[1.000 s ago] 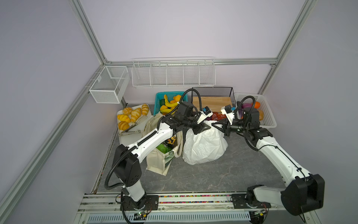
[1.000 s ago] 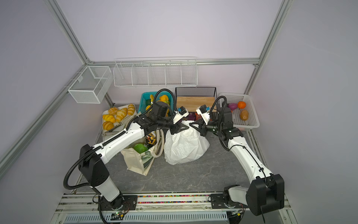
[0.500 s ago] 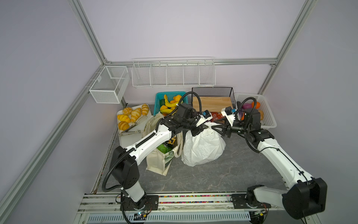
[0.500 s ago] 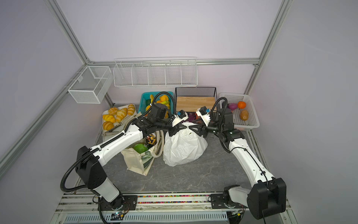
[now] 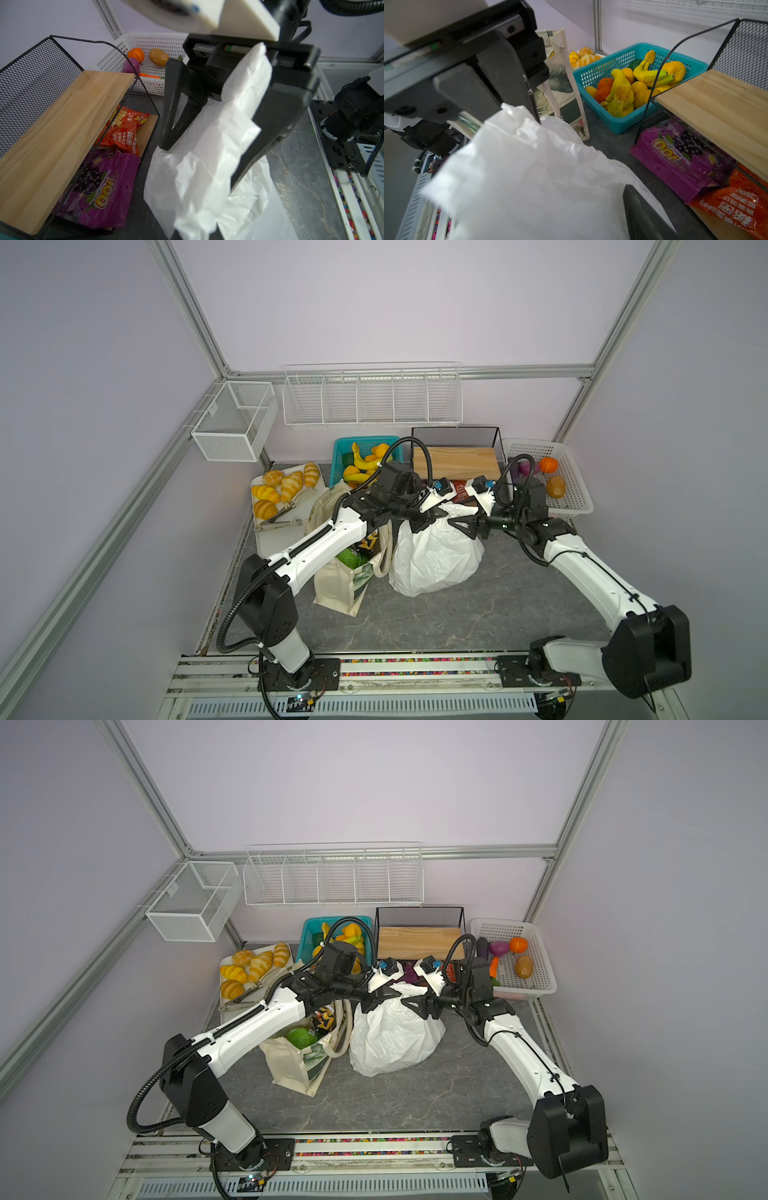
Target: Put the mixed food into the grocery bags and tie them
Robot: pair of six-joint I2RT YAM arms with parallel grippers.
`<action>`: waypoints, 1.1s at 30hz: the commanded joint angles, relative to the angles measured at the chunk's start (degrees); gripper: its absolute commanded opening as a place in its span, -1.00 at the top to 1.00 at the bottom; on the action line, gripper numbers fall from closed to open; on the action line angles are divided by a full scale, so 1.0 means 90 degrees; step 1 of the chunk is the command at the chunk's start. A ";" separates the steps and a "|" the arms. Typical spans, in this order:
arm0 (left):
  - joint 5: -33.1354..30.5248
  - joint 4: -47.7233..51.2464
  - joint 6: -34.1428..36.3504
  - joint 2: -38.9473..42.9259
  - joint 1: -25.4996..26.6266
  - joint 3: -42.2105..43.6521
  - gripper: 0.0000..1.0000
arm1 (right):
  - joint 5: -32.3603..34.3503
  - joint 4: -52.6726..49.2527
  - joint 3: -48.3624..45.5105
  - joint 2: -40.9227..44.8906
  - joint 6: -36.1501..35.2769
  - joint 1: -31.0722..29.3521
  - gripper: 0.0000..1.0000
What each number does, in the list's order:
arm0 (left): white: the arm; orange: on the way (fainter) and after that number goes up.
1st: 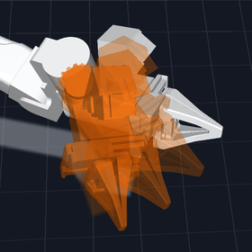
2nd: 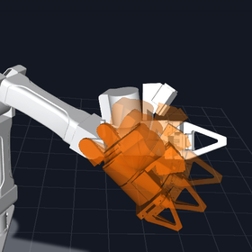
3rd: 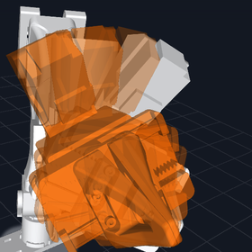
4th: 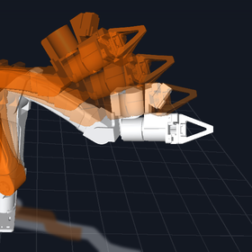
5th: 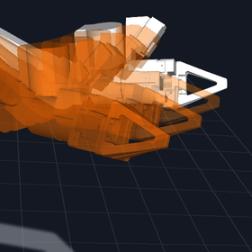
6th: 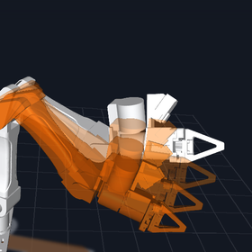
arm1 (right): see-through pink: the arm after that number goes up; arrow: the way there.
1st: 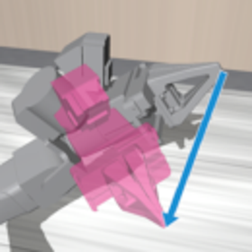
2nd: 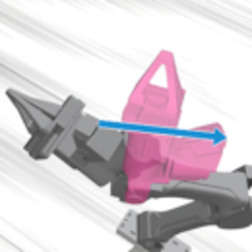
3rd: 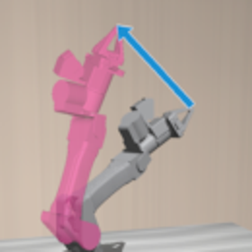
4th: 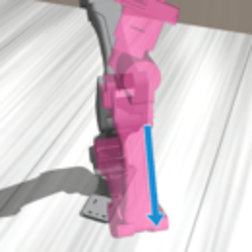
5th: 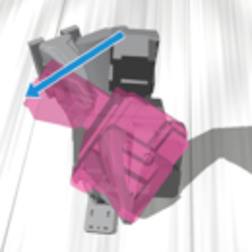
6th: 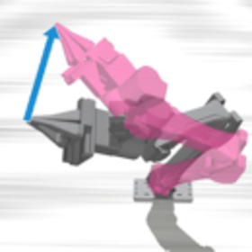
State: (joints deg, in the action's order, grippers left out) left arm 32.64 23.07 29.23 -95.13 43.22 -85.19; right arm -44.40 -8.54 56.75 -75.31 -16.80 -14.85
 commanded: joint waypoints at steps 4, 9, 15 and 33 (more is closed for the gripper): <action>0.0269 0.0157 0.0093 -0.0003 -0.0008 -0.0227 1.00 | 0.0048 0.0134 0.0122 -0.0198 -0.0189 -0.0058 0.09; 0.0142 0.0025 -0.0095 -0.0009 -0.0008 -0.0158 0.96 | -0.0042 0.0303 0.0123 -0.0258 0.0146 -0.0088 0.63; -0.0698 -0.0096 -0.0266 0.0335 -0.0037 0.0346 0.33 | 0.0073 0.0609 -0.0031 -0.0104 0.0669 -0.0082 0.87; -0.0951 -0.0621 -0.0807 0.0882 -0.0203 0.0902 1.00 | 0.1380 0.0106 -0.0041 0.0501 0.0841 -0.0087 0.87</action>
State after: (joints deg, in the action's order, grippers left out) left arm 23.83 19.31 23.97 -89.69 41.80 -78.15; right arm -35.94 -7.09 57.01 -72.73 -9.02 -15.75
